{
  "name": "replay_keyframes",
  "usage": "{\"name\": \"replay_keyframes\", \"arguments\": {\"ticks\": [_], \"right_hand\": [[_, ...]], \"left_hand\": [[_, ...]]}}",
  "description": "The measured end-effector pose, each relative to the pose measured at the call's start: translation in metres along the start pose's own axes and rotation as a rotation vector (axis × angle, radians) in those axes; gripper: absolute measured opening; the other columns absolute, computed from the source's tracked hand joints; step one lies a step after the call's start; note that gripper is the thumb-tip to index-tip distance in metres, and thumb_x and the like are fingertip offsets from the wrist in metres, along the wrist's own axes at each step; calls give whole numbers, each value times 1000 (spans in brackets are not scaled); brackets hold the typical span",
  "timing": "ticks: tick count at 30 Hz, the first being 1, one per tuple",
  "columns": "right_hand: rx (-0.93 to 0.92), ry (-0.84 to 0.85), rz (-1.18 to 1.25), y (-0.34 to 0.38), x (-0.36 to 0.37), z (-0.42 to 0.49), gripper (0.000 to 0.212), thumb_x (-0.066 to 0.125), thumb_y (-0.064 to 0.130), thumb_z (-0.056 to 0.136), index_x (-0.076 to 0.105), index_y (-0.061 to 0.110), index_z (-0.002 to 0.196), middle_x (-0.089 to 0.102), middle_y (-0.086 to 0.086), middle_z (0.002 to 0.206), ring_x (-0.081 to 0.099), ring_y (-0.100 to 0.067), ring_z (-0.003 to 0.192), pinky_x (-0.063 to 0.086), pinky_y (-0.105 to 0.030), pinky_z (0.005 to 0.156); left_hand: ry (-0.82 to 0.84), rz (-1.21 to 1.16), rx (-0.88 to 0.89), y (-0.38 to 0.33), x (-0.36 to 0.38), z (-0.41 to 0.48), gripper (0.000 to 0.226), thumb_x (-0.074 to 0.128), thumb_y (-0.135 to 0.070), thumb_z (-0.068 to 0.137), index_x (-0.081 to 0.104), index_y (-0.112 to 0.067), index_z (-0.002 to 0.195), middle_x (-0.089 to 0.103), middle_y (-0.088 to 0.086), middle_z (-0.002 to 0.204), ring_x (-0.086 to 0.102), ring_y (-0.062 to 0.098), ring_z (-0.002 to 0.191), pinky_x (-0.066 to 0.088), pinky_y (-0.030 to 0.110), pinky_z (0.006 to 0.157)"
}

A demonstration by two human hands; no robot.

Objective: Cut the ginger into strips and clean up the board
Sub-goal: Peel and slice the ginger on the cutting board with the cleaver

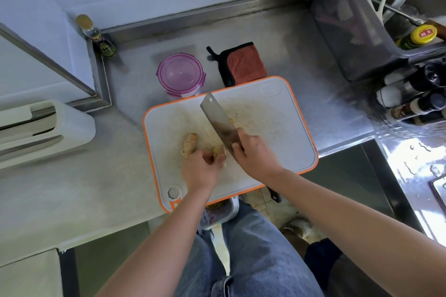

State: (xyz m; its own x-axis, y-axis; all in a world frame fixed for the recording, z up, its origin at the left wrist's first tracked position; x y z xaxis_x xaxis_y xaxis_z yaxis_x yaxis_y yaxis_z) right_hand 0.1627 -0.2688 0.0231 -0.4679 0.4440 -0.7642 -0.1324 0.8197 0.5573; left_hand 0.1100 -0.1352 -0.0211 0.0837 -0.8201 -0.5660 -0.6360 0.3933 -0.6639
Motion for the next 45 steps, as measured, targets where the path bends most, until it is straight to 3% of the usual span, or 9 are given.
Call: {"name": "replay_keyframes", "arguments": {"ticks": [4,13,21,25,31,35,39,45], "right_hand": [[-43,33,-70,3,-8,-10,20,43,16,97,46,4,112,44,-2,68,41,-23,59,27,-31,49],[28,38,-88,6,-6,-21,15,38,16,98,44,6,107,49,-6,77,47,-25,67,34,-33,56],[47,112,-108,5,-7,-22,19,38,19,98,44,7,111,48,-5,84,47,-23,73,35,-31,61],[60,116,-130,9,-3,-23,20,39,19,98,44,7,114,53,-9,87,51,-25,76,44,-37,62],[55,126,-161,11,9,-14,22,38,18,99,42,8,117,48,-5,80,48,-23,71,37,-33,57],[53,110,-163,9,14,-8,19,38,18,99,42,7,114,45,-3,75,46,-23,68,31,-31,55],[44,112,-159,8,26,-2,19,39,19,98,43,6,111,49,-7,76,48,-28,70,39,-37,58],[23,72,-131,-3,22,0,23,40,20,99,43,5,117,55,-11,79,53,-32,72,35,-34,57]], "left_hand": [[7,2,-23,-1,0,1,26,71,-42,82,67,-18,74,69,-4,68,63,15,70,37,25,59],[4,-19,-33,-1,0,-1,25,73,-41,81,64,-21,70,70,0,67,66,18,71,50,33,69],[24,-22,-31,-4,-2,-2,25,73,-40,82,66,-19,71,68,-3,66,63,15,67,39,26,59],[0,-16,-14,-8,-3,-3,26,74,-37,82,65,-18,68,64,-7,61,58,10,61,34,20,53],[-9,-24,-10,-10,-1,-3,24,75,-31,82,64,-16,68,56,-12,58,53,8,58,31,18,50],[-14,7,6,-11,-1,-3,21,74,-29,83,63,-17,70,53,-15,58,48,-1,54,30,12,47],[-22,31,34,-8,-2,-2,20,75,-29,82,66,-15,71,56,-11,60,48,-1,54,28,11,47],[26,-4,79,1,-5,-1,24,71,-34,84,66,-17,68,63,-8,61,58,8,59,34,20,50]]}}
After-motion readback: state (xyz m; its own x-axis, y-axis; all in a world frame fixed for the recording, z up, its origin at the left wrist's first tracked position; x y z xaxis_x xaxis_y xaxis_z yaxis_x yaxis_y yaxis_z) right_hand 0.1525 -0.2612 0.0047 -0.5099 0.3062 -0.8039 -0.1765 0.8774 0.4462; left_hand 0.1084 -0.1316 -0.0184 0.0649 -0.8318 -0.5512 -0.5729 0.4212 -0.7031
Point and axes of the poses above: each hand's wrist, its own z-axis towards the middle knuckle, its own x-axis out of the palm, y = z × x, the point moved 2 cm from there along z, towards the middle knuckle
